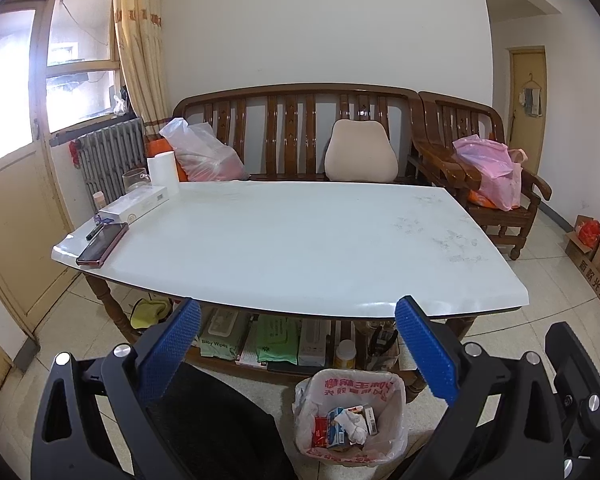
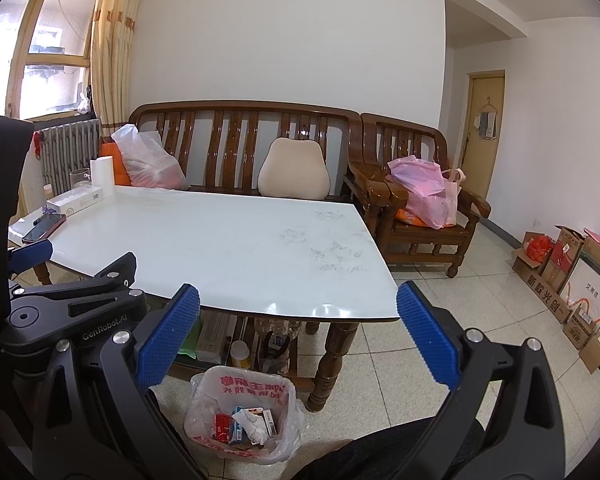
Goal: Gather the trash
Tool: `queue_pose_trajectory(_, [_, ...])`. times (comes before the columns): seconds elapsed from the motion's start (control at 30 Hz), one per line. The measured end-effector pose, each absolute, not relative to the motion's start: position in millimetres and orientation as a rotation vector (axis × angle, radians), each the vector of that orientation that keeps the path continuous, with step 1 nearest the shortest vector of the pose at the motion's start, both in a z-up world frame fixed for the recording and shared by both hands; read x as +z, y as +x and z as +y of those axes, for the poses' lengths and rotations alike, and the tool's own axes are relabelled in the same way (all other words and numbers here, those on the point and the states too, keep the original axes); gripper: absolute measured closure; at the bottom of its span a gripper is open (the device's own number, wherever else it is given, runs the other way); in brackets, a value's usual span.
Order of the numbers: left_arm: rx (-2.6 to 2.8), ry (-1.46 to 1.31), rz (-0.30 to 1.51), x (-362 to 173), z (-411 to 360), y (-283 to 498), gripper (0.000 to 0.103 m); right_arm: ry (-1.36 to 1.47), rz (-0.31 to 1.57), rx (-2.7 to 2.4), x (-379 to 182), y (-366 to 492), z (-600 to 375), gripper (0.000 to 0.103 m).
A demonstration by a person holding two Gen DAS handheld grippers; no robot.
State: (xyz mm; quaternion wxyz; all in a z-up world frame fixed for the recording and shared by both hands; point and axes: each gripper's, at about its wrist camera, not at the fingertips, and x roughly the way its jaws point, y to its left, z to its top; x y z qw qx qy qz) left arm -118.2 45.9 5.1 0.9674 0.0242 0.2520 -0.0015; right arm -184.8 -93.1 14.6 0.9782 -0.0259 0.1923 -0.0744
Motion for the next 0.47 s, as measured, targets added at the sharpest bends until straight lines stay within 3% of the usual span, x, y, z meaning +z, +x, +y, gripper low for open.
queue_pose_trajectory(0.47, [0.005,0.036,0.535,3.8,42.9,-114.1,0.008,-0.054,0.391,-0.145,14.3,-183.1,-93.8,0.007])
